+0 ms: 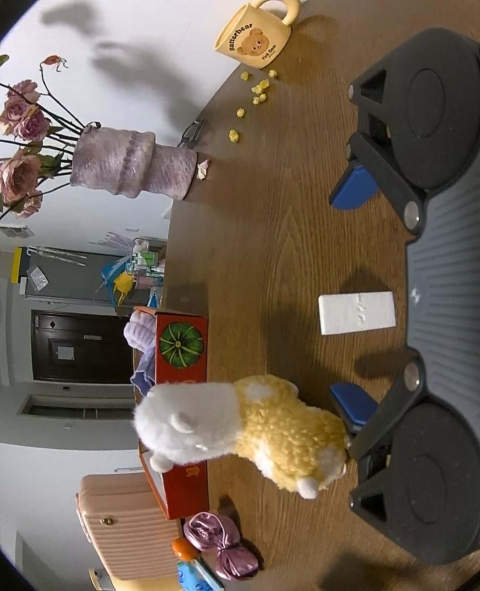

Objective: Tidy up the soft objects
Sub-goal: 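Close the right gripper on the white sponge block while the left gripper holds the handkerchief pack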

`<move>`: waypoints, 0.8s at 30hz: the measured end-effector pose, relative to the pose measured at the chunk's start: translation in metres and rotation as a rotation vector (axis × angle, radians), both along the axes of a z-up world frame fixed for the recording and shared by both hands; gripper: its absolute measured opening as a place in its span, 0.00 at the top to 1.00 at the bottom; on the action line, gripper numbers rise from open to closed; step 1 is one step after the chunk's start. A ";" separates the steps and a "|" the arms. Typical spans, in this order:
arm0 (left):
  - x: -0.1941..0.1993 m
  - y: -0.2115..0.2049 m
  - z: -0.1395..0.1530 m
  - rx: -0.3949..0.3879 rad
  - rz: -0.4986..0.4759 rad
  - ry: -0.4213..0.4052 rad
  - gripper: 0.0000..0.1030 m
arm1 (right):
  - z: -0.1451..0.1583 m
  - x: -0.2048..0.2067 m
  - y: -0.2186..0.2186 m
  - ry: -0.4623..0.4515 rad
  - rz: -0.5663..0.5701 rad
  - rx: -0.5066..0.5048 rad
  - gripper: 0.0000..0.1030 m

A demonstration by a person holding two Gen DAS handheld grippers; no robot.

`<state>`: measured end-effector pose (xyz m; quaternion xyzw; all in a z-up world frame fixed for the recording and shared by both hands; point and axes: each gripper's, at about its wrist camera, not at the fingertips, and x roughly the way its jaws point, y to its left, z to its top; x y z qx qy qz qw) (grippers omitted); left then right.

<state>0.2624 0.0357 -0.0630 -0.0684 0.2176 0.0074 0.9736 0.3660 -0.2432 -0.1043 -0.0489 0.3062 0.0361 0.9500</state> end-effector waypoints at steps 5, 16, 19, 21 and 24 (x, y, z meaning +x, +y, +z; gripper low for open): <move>-0.003 0.000 0.000 -0.004 -0.005 -0.005 0.27 | -0.002 0.002 0.001 0.012 0.005 0.002 0.18; -0.001 0.002 -0.001 -0.015 0.002 0.012 0.27 | -0.002 0.000 -0.005 0.013 0.005 0.047 0.76; -0.001 0.003 -0.002 -0.019 0.005 0.014 0.27 | -0.002 -0.002 -0.004 0.009 0.013 0.049 0.82; 0.000 0.003 -0.002 -0.018 0.006 0.015 0.27 | -0.001 -0.005 -0.004 -0.006 0.014 0.050 0.82; 0.000 0.004 -0.002 -0.018 0.011 0.017 0.27 | 0.001 -0.012 -0.002 -0.030 0.023 0.051 0.82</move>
